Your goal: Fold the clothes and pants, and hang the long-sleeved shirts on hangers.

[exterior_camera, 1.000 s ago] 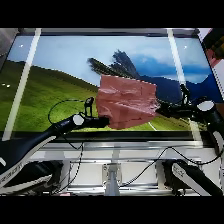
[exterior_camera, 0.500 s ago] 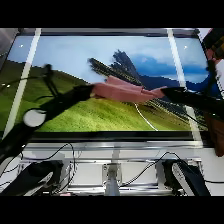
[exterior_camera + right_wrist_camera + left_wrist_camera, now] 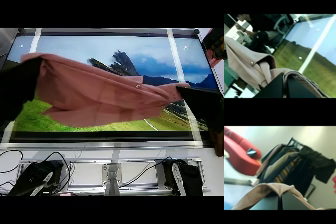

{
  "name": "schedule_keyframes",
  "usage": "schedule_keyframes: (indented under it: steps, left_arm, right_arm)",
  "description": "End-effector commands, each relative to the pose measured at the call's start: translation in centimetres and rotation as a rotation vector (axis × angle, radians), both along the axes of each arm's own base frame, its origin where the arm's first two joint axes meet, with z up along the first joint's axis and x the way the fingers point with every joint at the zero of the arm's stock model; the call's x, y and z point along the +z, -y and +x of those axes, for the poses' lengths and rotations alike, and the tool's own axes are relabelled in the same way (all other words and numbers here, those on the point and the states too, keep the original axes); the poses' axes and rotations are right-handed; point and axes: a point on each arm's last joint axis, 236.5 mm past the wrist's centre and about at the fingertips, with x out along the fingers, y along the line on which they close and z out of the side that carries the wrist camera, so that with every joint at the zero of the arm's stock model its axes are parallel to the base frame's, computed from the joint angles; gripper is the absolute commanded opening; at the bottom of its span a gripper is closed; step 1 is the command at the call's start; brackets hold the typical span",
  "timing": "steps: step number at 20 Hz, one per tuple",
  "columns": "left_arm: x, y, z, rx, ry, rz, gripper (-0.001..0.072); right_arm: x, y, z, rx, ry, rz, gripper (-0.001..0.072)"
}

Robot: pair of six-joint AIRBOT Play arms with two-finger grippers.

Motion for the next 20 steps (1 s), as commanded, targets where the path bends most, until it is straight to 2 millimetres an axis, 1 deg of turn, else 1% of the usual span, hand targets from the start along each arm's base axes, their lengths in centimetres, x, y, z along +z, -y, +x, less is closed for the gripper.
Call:
schedule_keyframes:
  steps: [1, 2, 4, 5, 6, 8, 9, 10, 11, 12, 13, 14, 15, 16, 17, 18, 20]
  left_arm:
    - [-2.7, 2.3, -0.9, -0.121, -0.153, 0.033, 0.0017]
    - [-5.7, 3.3, 0.8, -0.127, -0.274, 0.076, 0.0017]
    - [-11.9, 4.9, 4.2, -0.114, -0.47, 0.183, 0.0018]
    - [-14.4, 5.7, 6.0, -0.11, -0.534, 0.216, 0.0019]
    - [-16.8, 6.4, 8.0, -0.098, -0.593, 0.232, 0.002]
    - [-22.6, 8.5, 12.2, -0.072, -0.718, 0.248, 0.002]
    - [-25.7, 9.6, 13.9, -0.055, -0.766, 0.259, 0.002]
    - [-28.8, 10.6, 15.7, -0.026, -0.803, 0.263, 0.002]
    - [-31.0, 11.3, 16.9, -0.001, -0.83, 0.251, 0.002]
    - [-32.6, 11.7, 17.9, 0.025, -0.846, 0.234, 0.0021]
    - [-33.5, 12.0, 18.7, 0.05, -0.846, 0.222, 0.0021]
    - [-33.7, 12.0, 19.2, 0.067, -0.833, 0.215, 0.002]
    - [-33.4, 11.9, 19.5, 0.077, -0.82, 0.207, 0.002]
    - [-33.2, 11.9, 19.4, 0.075, -0.818, 0.205, 0.002]
    - [-33.4, 12.1, 19.0, 0.059, -0.832, 0.213, 0.002]
    - [-34.0, 12.7, 17.9, 0.024, -0.872, 0.23, 0.002]
    - [-36.1, 14.0, 14.5, -0.085, -0.974, 0.322, 0.002]
  right_arm:
    - [-1.2, 0.3, -1.8, -0.064, -0.15, 0.051, 0.002]
    - [-2.4, 0.9, -1.1, -0.096, -0.188, 0.045, 0.002]
    - [-5.9, 2.8, 1.2, -0.181, -0.263, 0.051, 0.0019]
    - [-8.3, 3.8, 2.6, -0.225, -0.31, 0.069, 0.0019]
    - [-11.2, 4.8, 4.1, -0.272, -0.367, 0.107, 0.0019]
    - [-17.3, 6.7, 7.0, -0.378, -0.495, 0.23, 0.0019]
    - [-20.4, 7.9, 8.4, -0.446, -0.556, 0.312, 0.002]
    - [-22.6, 9.0, 9.7, -0.509, -0.593, 0.396, 0.002]
    - [-23.9, 10.3, 10.8, -0.568, -0.609, 0.445, 0.002]
    - [-24.7, 11.5, 11.7, -0.621, -0.606, 0.458, 0.002]
    - [-25.0, 12.8, 12.8, -0.667, -0.586, 0.452, 0.002]
    - [-25.0, 13.7, 13.6, -0.694, -0.563, 0.424, 0.002]
    - [-25.2, 14.3, 14.4, -0.697, -0.537, 0.345, 0.0019]
    - [-25.9, 14.2, 14.9, -0.672, -0.54, 0.255, 0.0019]
    - [-26.9, 13.7, 15.0, -0.63, -0.574, 0.187, 0.0019]
    - [-27.9, 13.0, 14.9, -0.579, -0.615, 0.118, 0.0019]
    - [-29.7, 11.9, 14.1, -0.459, -0.684, -0.045, 0.002]
